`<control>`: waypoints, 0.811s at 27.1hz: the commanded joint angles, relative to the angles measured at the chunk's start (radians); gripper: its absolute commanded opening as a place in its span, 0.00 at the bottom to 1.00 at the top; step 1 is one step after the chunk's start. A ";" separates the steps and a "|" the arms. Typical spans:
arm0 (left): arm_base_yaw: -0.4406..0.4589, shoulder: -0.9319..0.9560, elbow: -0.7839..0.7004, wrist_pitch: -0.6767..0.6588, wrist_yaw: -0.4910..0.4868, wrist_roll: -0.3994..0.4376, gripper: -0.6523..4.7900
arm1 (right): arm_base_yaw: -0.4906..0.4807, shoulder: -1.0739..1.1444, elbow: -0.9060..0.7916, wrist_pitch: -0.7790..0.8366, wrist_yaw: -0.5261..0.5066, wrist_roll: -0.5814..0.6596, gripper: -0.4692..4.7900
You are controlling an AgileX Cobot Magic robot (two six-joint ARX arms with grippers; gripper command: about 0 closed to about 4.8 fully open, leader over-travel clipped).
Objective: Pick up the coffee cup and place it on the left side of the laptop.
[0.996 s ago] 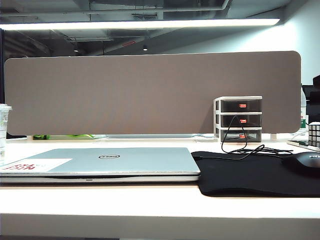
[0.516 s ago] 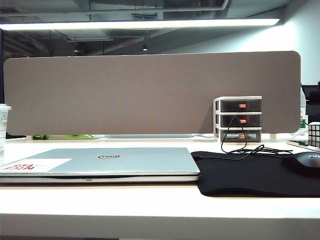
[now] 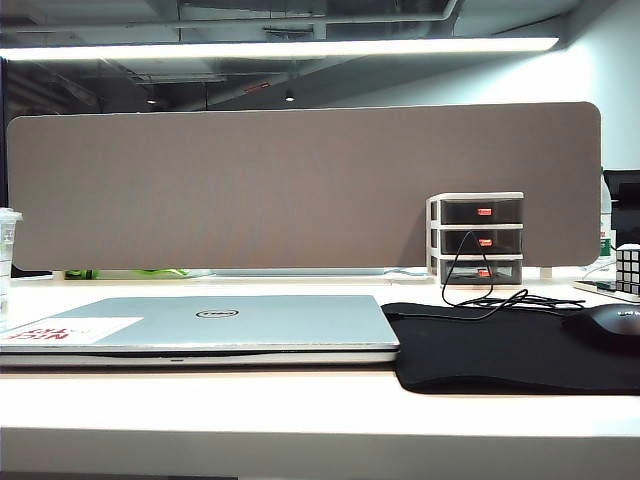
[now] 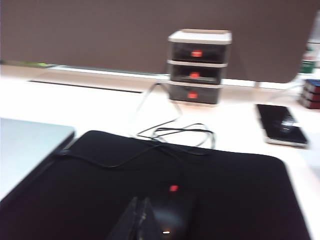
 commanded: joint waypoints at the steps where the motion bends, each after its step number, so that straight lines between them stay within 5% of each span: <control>1: 0.000 -0.086 0.004 -0.095 -0.050 0.001 0.11 | 0.000 -0.002 -0.005 0.025 0.132 -0.003 0.09; 13: -0.222 -0.086 0.003 -0.145 -0.211 0.083 0.11 | -0.001 -0.001 -0.005 0.077 0.190 -0.074 0.09; 22: -0.253 -0.086 0.003 -0.143 -0.225 0.101 0.11 | 0.000 -0.001 -0.005 0.099 0.141 -0.073 0.09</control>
